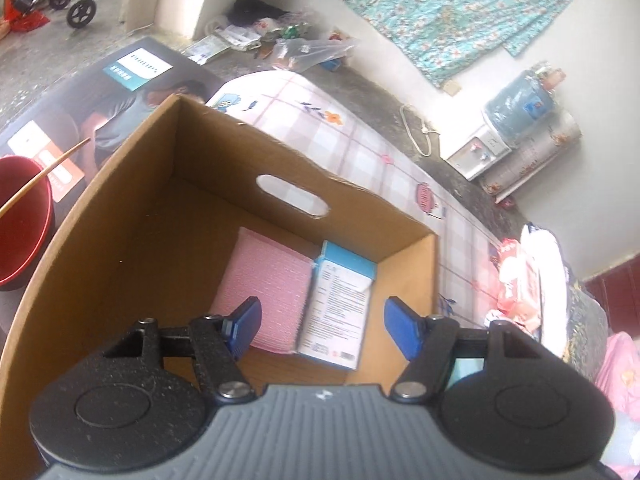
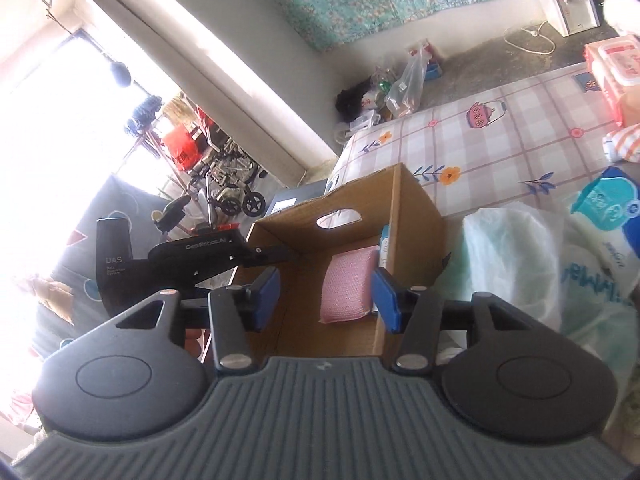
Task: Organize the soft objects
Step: 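Move the left gripper back to the pile toward the clear yellow-filled bag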
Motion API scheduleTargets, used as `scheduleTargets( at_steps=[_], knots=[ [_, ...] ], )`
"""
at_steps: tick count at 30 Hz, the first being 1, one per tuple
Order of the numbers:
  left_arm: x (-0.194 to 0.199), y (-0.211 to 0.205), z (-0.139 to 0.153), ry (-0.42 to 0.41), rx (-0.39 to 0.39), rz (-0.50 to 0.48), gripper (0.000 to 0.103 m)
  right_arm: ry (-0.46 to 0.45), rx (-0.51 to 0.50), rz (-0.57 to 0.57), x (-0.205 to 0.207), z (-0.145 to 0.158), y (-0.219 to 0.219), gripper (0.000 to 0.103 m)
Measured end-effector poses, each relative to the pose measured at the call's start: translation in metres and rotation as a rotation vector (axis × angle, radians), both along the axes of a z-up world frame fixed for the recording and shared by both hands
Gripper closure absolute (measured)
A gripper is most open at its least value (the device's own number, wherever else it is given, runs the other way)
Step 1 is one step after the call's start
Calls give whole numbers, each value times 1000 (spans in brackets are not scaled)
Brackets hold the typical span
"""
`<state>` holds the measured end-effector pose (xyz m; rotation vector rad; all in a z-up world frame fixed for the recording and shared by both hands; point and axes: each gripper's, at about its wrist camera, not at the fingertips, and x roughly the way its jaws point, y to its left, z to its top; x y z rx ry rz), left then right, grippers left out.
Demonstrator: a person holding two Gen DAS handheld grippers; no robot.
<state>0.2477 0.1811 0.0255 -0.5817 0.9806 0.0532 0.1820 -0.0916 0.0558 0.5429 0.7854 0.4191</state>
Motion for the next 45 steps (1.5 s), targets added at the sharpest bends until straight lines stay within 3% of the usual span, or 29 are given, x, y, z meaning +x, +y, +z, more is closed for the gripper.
scheduleTargets(
  at_steps=[10,15,19,25,34,43,45],
  knots=[
    [-27,-141,27,-146,111,-366,32,-54,-52,-273,-94,8,-129,48],
    [-16,-205,22,-171,150,-505,33,-14,-61,-357,-97,-1,-177,48],
    [11,-249,8,-97,176,-570,37,41,-89,-376,-64,-4,-207,48],
    [57,-297,-19,-34,200,-618,48,170,-182,-352,23,-18,-239,48],
    [112,-362,-60,37,220,-725,76,401,-265,-272,138,-82,-267,49],
    [141,-381,-99,142,212,-749,77,533,-261,-242,193,-138,-285,49],
    [147,-376,-105,166,212,-731,78,553,-273,-230,203,-149,-286,43]
  ],
)
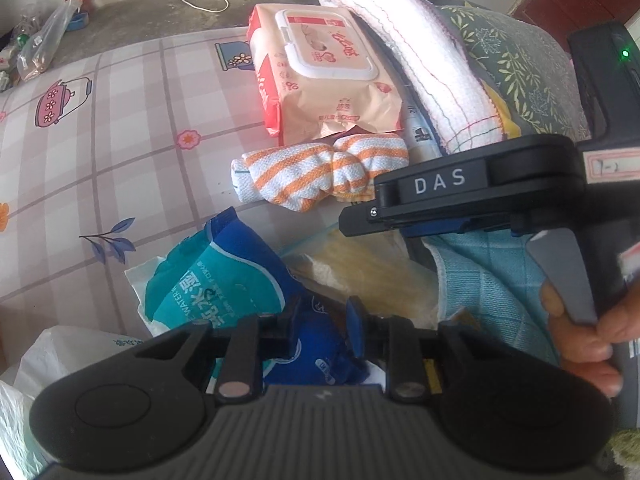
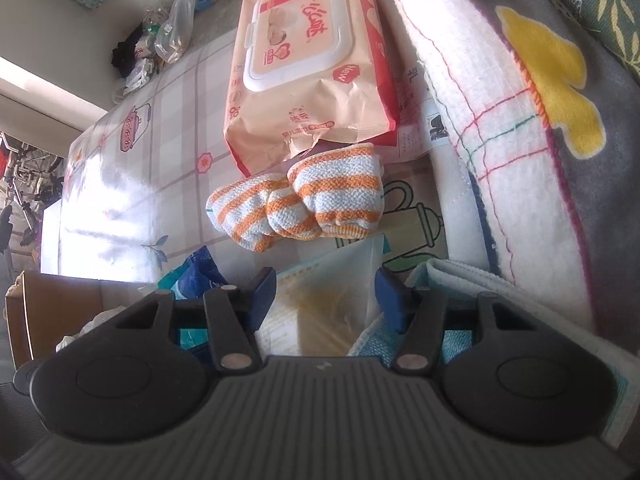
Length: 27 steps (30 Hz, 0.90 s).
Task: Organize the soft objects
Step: 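Move the left gripper back to the pile toward the clear yellow-filled bag, then grasp the clear bag with the left gripper while the right gripper grasps it too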
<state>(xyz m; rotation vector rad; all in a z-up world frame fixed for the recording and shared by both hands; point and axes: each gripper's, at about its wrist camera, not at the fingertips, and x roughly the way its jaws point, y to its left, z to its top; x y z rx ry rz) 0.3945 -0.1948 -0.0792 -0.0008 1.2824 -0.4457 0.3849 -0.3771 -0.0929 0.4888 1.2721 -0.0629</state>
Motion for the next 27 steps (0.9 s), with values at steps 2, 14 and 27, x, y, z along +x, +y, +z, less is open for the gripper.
scheduleTargets(
  at_steps=[2,14,27],
  knots=[
    [5,7,-2,12,-12,19,83,14,29,2,7,-8,-1,39],
    [8,13,-3,36,-46,20,83,-23,25,84,5,-17,17,46],
    [-3,34,18,3,-201,61,53,-224,102,0,-32,5,7,87]
  ],
)
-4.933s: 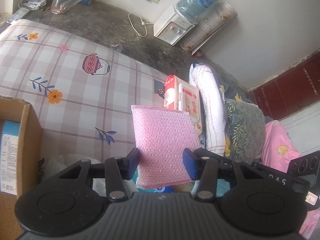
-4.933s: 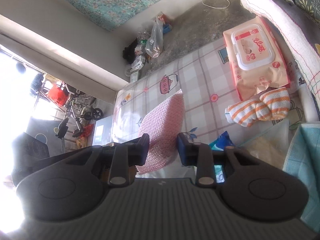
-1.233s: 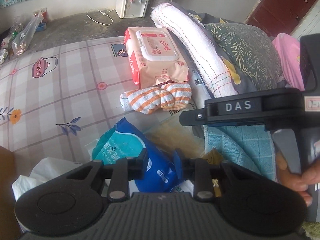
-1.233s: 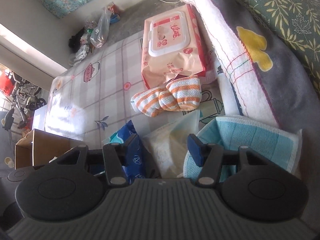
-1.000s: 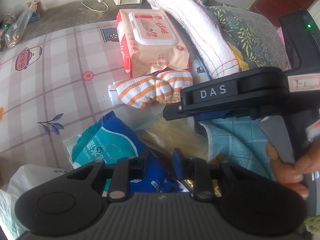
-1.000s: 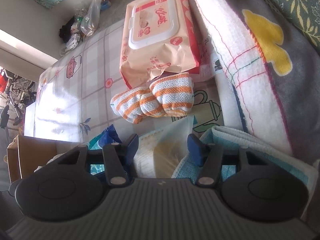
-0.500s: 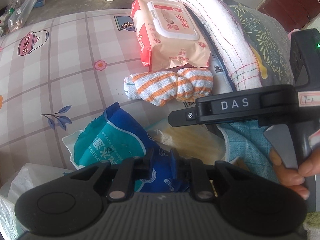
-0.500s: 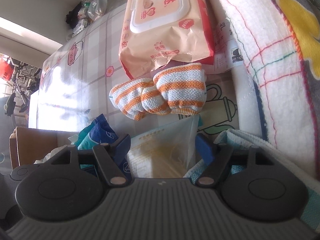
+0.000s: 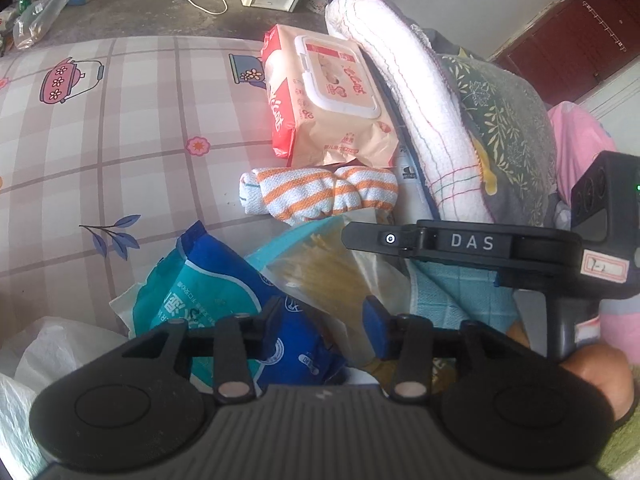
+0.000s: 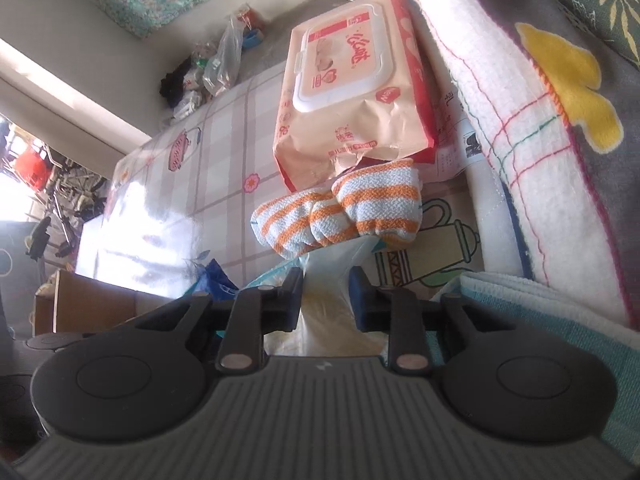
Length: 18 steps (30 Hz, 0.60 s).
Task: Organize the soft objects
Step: 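Grasp the clear bag with the left gripper while the right gripper grasps it too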
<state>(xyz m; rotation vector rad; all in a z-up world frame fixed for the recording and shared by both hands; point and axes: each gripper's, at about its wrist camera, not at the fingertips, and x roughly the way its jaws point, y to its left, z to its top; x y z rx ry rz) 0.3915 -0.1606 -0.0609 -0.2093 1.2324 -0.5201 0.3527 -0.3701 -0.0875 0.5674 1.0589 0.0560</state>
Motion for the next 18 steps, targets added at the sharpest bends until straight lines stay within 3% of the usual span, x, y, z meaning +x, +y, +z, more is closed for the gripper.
scheduleTargets(
  at_steps=[1,4,14,18],
  knots=[
    [-1,1,3,-9,-16,2,51,-17,32,-21,-3,4,-5,92],
    [-2,-1,6,-13,-49,9,48,-55,106,-71,-13,9,-16,92],
    [5,-25,-14,17,-15,36,50,-82,139,-224,-25,-1,-36,92],
    [12,-27,-23,29,-5,56,53,-57,167,-220,-19,-6,-40,82]
  ],
)
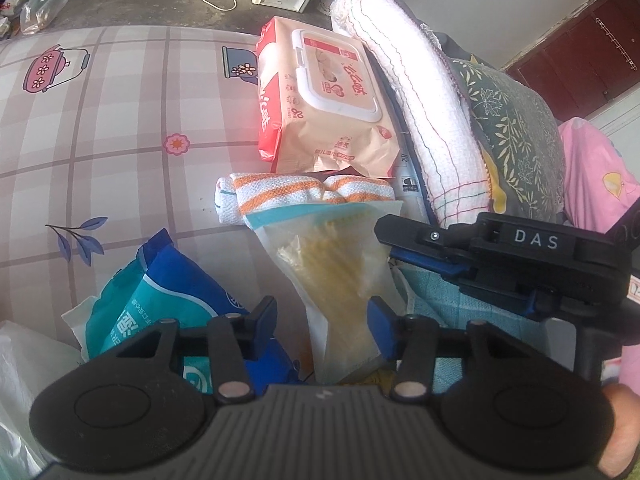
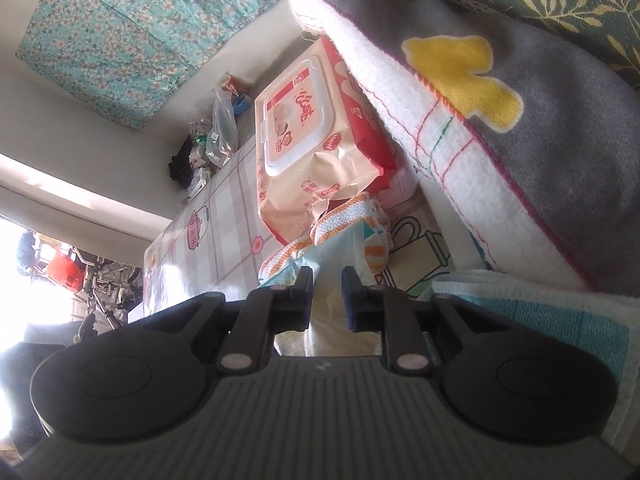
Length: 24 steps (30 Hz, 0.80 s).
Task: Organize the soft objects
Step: 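Grasp the clear bag with the left gripper while the right gripper grasps it too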
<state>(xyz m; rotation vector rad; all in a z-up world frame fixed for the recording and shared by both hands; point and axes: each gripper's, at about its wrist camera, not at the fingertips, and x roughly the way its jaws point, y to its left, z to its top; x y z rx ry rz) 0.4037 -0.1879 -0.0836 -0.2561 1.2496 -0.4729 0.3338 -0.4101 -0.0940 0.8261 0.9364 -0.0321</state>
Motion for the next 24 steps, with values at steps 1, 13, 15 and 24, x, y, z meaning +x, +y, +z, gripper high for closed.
scheduleTargets(
  at_steps=[1,13,15,24],
  knots=[
    [2,1,-2,3,-4,4,53,13,0,12,2,-1,0,79],
    [13,-4,-10,29,-31,46,69,52,-32,66,22,-6,9,46],
    [13,-5,-11,33,-28,61,72,69,-44,72,24,-10,11,43],
    [9,-1,3,-6,-40,85,85,47,15,50,19,-17,15,61]
  ],
)
